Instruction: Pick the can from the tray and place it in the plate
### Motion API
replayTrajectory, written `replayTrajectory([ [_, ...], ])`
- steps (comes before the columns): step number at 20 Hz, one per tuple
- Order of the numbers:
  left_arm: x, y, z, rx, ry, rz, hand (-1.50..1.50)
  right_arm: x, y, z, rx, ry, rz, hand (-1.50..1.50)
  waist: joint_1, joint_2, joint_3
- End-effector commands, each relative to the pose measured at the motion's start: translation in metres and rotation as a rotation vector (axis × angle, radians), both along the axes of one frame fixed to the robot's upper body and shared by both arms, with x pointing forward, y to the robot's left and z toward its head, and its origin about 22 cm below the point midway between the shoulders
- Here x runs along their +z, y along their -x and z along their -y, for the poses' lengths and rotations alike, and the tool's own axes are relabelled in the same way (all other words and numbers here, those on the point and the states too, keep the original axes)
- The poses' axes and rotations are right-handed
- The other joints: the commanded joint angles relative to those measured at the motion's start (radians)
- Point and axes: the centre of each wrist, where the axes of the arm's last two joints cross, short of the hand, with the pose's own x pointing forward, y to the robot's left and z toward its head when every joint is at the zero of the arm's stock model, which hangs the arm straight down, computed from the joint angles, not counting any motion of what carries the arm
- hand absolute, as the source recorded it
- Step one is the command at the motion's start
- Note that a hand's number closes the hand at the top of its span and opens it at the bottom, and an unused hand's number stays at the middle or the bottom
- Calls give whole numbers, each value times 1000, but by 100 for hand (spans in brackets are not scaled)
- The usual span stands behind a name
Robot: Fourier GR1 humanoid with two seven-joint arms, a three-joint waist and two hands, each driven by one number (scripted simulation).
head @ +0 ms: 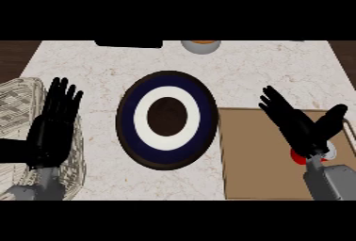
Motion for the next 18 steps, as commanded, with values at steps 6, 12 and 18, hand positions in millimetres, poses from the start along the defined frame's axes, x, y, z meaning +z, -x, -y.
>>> replayTrajectory([
  [6,-16,0,-63,-33,-379,-188,0,76,-19,89,272,-49,378,150,-39,1,35],
  [12,-28,0,-52,-97,-332,-246,0,33,16,156,-69,94,530,-150,-46,6,35],
  [18,-26,-19,-40,-118,-342,-263,0,16,39,188,203,318,527,-150,-29,5,31],
])
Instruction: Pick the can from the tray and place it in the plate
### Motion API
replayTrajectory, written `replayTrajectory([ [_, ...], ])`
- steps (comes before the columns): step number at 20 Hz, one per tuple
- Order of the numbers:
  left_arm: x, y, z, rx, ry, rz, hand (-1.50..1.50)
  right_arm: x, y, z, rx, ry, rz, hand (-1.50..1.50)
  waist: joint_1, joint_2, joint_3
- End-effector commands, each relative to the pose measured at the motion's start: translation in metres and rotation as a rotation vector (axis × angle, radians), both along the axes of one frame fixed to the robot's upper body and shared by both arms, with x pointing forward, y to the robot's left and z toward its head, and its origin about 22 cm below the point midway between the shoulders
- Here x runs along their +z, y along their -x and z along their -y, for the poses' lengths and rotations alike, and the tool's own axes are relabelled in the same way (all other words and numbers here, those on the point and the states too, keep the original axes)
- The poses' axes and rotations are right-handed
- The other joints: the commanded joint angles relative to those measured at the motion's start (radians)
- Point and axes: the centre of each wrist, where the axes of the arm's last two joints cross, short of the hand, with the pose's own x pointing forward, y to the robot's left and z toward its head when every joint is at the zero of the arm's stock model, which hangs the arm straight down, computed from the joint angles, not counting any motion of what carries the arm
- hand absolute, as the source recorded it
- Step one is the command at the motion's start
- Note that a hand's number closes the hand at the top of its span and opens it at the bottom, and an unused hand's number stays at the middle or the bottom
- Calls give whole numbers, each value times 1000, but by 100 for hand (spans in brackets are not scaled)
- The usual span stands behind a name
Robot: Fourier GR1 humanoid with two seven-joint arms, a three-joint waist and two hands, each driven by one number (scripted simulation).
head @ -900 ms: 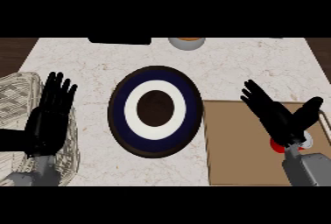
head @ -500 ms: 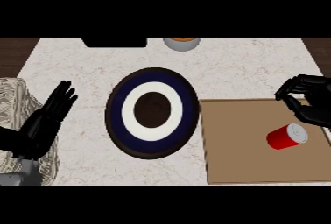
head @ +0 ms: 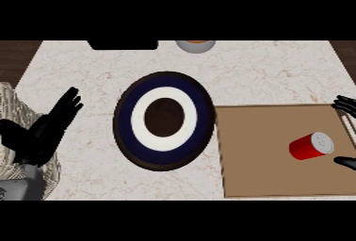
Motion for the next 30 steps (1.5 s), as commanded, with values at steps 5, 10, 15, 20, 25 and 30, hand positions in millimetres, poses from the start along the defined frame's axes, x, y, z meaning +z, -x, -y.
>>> replayTrajectory([
  [5,12,-32,21,112,-3,-24,0,19,-2,46,102,278,38,-150,18,-3,-7],
  [10,-12,-27,23,123,-29,-13,0,16,-6,55,117,359,20,-150,15,-7,-9],
  [15,-12,-15,25,142,-37,-35,0,6,-8,31,182,521,-76,-150,14,-11,-10],
  [20,-7,-35,11,129,-48,-43,0,1,-18,23,201,674,-76,-150,11,-9,-10],
  [25,-18,-34,34,145,-8,-33,0,13,-29,13,213,806,-126,-150,9,-9,-10],
  [30,-20,-23,34,142,-22,-27,0,-3,-18,1,267,866,-152,-150,5,-12,-10],
])
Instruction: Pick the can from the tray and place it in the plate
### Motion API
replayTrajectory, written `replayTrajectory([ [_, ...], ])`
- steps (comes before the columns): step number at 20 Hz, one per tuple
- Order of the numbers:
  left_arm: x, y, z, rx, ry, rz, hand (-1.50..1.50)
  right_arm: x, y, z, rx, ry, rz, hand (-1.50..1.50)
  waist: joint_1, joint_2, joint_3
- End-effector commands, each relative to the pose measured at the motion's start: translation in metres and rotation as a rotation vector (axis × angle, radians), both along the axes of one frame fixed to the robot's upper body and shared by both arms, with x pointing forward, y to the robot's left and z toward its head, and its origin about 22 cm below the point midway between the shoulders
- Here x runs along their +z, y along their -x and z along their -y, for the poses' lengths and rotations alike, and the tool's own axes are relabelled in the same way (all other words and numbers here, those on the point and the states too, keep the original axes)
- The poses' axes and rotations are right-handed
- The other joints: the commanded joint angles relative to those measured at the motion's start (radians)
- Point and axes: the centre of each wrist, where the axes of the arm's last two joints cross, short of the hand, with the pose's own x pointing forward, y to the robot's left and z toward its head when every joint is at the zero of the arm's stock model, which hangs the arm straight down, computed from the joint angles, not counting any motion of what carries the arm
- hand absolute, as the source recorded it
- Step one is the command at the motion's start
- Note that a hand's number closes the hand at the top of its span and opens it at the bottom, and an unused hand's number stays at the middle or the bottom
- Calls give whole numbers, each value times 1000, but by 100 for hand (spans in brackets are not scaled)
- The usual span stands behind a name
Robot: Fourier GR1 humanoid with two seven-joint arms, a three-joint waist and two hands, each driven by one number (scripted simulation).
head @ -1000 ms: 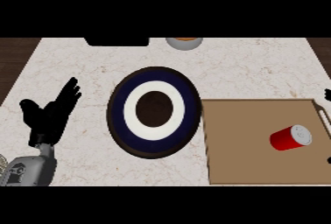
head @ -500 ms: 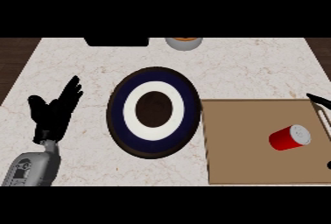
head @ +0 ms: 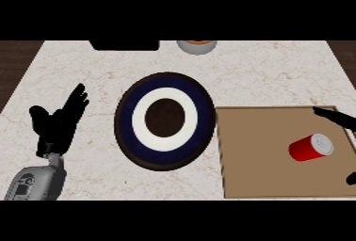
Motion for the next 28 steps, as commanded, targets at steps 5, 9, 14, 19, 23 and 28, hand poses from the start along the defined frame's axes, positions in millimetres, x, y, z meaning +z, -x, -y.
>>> replayTrajectory([
  [5,2,5,-3,-9,-13,1,0,18,-29,-23,26,79,-66,-150,3,0,0],
  [9,9,2,-18,1,8,5,0,15,-28,-36,15,106,-67,-150,-2,-1,0],
  [14,-3,13,-4,9,-8,-16,0,-14,-32,-40,7,128,-65,-150,3,0,0],
  [19,-6,11,-13,-5,-5,3,0,-23,-29,-31,38,170,-47,-150,4,1,0],
  [23,-5,0,-13,-5,-1,2,0,-35,-24,-60,97,193,-94,-150,-3,0,0],
  [28,-12,7,-12,1,-13,-2,0,-45,-15,-65,215,204,-63,150,-3,0,0],
])
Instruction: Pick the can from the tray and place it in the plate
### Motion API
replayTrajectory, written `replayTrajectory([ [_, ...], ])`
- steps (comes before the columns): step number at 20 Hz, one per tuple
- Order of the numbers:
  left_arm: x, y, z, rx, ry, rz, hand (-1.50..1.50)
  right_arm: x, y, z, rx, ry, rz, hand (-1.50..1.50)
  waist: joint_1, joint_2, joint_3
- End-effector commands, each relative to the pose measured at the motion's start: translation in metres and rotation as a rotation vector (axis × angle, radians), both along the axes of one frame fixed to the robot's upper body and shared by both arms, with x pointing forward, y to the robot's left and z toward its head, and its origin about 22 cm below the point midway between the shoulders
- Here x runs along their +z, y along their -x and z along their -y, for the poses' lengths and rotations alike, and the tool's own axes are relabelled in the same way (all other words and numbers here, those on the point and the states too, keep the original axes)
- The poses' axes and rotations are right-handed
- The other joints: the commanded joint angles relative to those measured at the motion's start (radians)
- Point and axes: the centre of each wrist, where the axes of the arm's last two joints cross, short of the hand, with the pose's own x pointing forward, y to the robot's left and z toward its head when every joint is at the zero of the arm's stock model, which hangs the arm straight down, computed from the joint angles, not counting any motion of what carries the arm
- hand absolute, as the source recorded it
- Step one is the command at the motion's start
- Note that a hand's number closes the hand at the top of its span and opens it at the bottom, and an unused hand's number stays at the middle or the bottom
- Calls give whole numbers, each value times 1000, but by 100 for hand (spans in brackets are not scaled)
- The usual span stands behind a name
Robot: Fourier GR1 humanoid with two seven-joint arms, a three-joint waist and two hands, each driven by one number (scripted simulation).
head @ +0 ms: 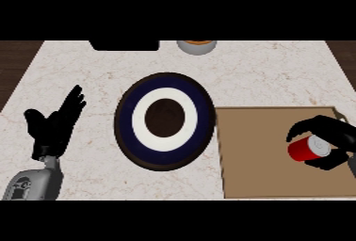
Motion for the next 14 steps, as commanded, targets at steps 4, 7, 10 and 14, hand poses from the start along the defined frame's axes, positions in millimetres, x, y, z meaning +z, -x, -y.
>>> replayTrajectory([
  [4,-10,-2,0,0,3,-16,0,-21,8,-14,48,-49,-9,150,-2,2,4],
  [7,4,-12,3,17,17,-2,0,-4,10,-4,19,-84,19,150,-5,2,4],
  [10,-9,9,-3,-12,-2,1,0,6,-6,-4,-46,-104,153,150,4,3,4],
  [14,1,-2,-4,14,-13,-25,0,-14,15,-175,77,-268,215,150,-18,-18,-1],
])
